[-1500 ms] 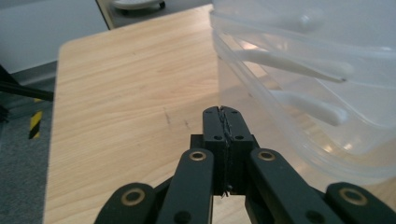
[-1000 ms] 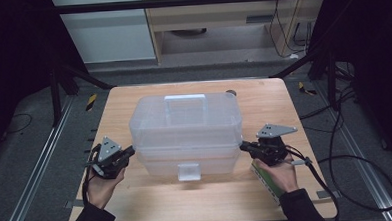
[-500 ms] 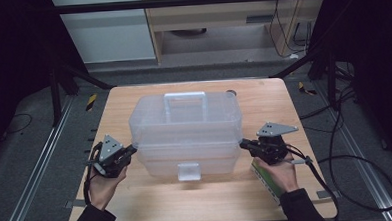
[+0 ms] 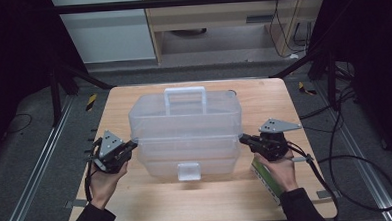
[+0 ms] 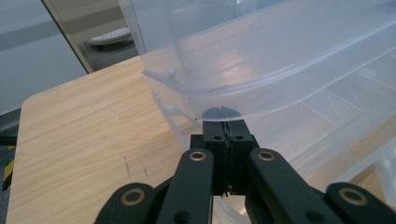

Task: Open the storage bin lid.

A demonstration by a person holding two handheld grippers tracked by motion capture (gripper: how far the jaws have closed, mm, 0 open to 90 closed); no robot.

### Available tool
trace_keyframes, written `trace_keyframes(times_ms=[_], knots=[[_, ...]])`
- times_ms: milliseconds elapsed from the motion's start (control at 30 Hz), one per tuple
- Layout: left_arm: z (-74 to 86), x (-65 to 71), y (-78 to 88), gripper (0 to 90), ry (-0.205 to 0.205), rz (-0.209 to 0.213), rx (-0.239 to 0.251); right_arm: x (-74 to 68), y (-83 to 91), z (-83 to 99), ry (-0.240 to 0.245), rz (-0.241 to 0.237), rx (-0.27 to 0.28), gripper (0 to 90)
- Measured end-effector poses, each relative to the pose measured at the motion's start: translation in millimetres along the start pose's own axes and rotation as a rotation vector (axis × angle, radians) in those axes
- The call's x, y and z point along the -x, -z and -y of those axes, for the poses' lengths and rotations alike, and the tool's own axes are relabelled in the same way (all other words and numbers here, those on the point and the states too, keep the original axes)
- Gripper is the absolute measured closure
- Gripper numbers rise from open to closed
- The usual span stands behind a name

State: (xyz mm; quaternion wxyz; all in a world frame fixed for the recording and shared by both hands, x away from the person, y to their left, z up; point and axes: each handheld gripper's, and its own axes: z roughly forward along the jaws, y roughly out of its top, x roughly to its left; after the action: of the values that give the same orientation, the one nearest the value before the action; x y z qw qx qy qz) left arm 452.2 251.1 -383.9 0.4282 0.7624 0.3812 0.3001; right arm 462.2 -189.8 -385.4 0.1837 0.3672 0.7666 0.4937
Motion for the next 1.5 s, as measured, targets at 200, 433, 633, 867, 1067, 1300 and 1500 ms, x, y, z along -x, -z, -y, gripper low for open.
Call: trace_keyframes(times_ms=[200, 433, 633, 867, 1067, 1300, 1500], knots=[[-4.1, -1.6, -0.8, 89.1, 0.000, -0.004, 0.011, 1.1, 0.1, -3.4, -0.015, -0.010, 0.022, 90.0], [-8.3, -3.8, -1.7, 89.2, 0.001, -0.006, 0.017, 2.1, 0.5, -8.7, -0.014, 0.000, 0.030, 90.0], [-11.3, -4.5, -3.0, 89.1, 0.004, -0.005, 0.016, 3.0, -0.2, -11.4, -0.014, 0.011, 0.030, 90.0], [-13.8, -6.3, -5.2, 89.2, 0.009, -0.007, 0.025, 5.8, -0.8, -15.2, -0.020, 0.013, 0.041, 90.0], [-8.6, -5.5, -2.0, 86.1, 0.004, -0.022, 0.026, 5.2, -0.6, -15.4, -0.017, 0.011, 0.045, 90.0], [4.4, -12.2, 7.2, 81.5, 0.019, -0.057, 0.012, 5.2, -1.1, -14.7, -0.012, 0.014, 0.050, 90.0], [4.3, -14.9, 5.8, 76.1, 0.013, -0.076, 0.020, 5.5, -1.0, -14.9, -0.011, 0.012, 0.048, 90.0]])
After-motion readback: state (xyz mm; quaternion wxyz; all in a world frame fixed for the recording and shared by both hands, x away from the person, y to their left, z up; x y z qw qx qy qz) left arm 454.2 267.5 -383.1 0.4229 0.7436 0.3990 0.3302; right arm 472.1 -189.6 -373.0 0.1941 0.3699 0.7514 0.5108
